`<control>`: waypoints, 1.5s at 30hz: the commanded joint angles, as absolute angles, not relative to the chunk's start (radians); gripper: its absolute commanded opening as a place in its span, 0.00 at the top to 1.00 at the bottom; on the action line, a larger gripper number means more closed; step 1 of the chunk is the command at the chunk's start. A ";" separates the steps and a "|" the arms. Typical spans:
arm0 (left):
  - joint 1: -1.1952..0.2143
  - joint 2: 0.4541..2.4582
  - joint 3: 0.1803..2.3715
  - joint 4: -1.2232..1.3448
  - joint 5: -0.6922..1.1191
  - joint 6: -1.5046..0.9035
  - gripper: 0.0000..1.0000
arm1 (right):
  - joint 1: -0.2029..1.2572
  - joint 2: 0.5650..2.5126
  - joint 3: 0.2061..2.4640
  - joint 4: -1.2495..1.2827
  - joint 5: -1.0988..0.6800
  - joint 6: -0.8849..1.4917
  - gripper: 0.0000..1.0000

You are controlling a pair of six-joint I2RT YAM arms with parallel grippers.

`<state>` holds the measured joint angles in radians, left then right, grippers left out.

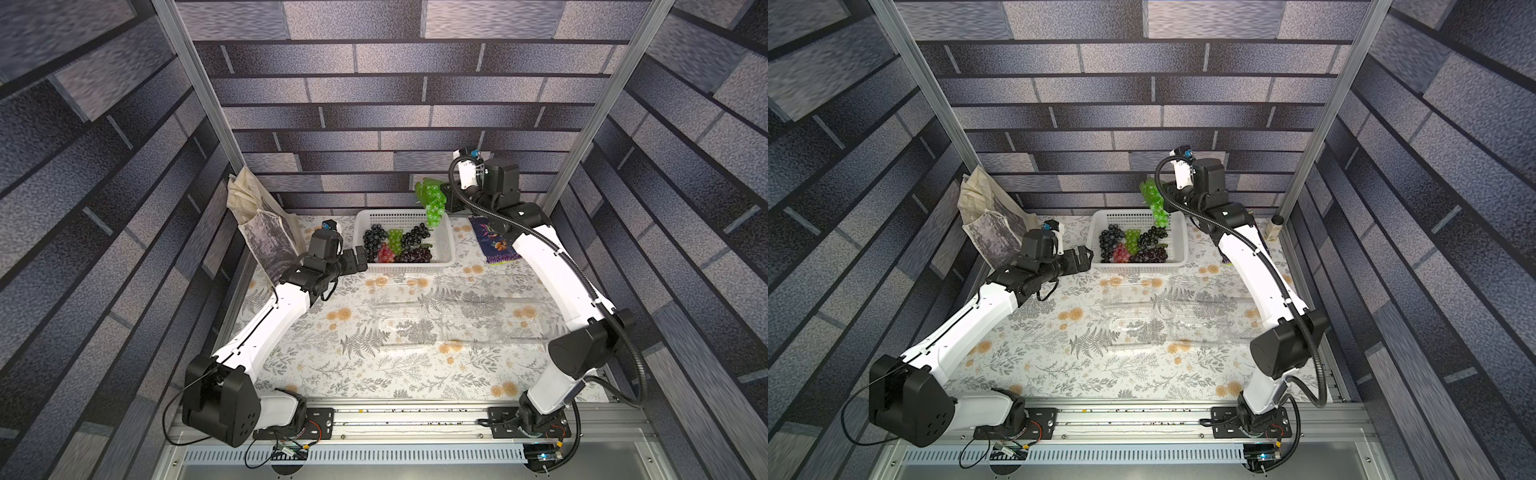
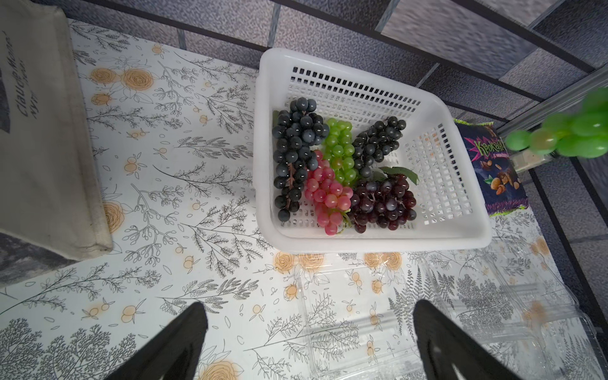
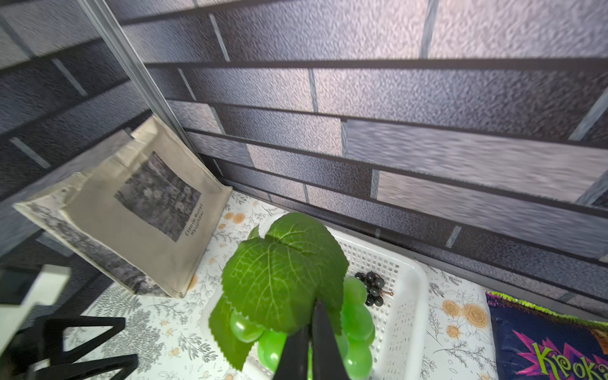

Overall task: Pack grapes into containers
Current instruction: Pick up the grape from the basket, then place the grape into the packing box.

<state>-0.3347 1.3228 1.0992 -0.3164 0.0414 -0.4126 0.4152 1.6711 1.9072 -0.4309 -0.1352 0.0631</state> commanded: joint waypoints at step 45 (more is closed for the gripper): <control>-0.351 1.046 0.993 -0.512 -0.060 -0.475 0.00 | 0.791 1.180 1.035 -0.448 -0.177 0.130 1.00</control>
